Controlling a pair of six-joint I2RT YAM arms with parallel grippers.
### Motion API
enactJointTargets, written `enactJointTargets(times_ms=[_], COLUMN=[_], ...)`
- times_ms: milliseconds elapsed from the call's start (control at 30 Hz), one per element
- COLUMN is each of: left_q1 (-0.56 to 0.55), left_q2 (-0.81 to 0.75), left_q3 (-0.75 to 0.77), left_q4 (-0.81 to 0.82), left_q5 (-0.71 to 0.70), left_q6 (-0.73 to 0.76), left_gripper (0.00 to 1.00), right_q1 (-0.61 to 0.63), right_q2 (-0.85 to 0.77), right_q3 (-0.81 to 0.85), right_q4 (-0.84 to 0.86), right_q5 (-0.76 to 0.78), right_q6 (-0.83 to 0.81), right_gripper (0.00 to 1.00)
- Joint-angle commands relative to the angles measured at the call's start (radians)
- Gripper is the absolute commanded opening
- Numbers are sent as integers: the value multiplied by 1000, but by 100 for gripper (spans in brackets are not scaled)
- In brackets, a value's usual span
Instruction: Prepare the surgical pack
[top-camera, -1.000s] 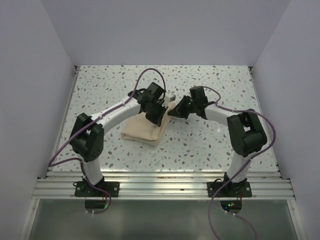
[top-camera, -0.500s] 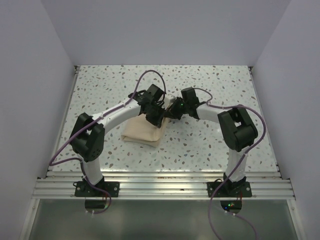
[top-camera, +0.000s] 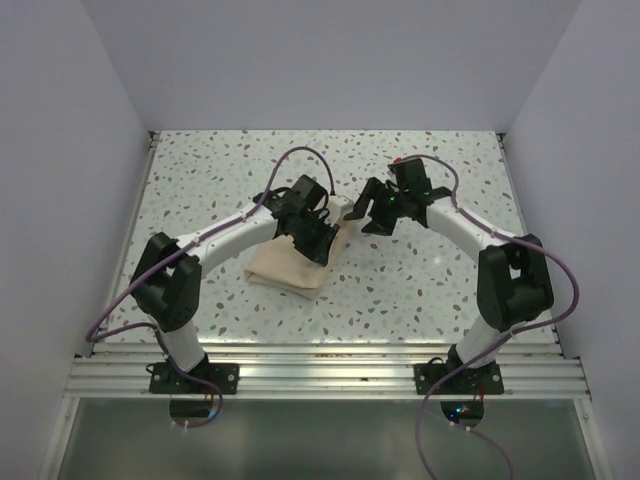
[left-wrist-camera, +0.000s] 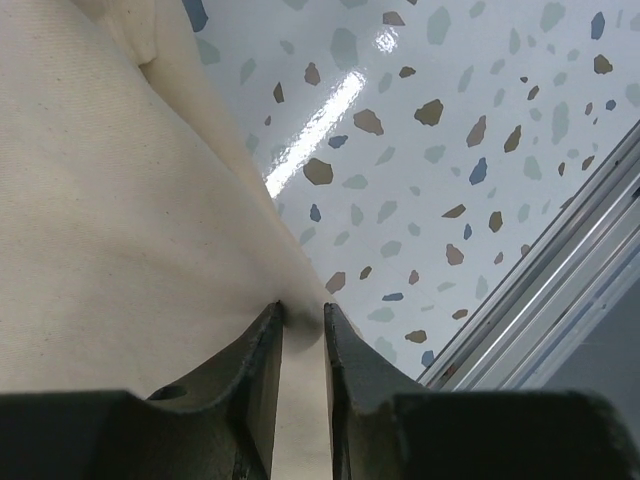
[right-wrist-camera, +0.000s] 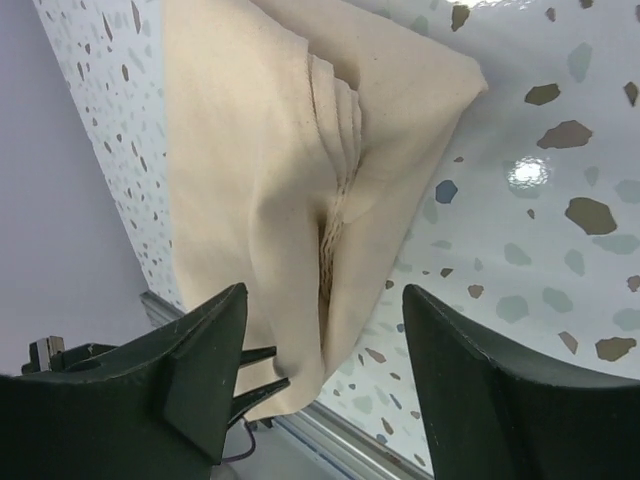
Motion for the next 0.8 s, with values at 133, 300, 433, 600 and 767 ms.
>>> enactJointTargets(times_ms=[133, 300, 433, 600, 767], left_q1=[-12, -13, -13, -13, -13], left_q2=[-69, -72, -76, -78, -76], left_q3=[-75, -110, -126, -133, -132], left_q4=[58, 85, 98, 103, 94], left_q5=[61, 64, 64, 64, 58], left_q6=[-16, -33, -39, -35, -29], left_gripper=[26, 26, 26, 25, 25], right_q1=[9, 9, 9, 7, 7], right_q2=[124, 215, 238, 267, 278], right_q3=[143, 240, 277, 329, 335], right_q4=[6, -25, -40, -100, -104], right_q5=[-107, -114, -100, -98, -127], right_q6=[63, 72, 71, 3, -116], right_gripper=[69, 68, 65, 61, 59])
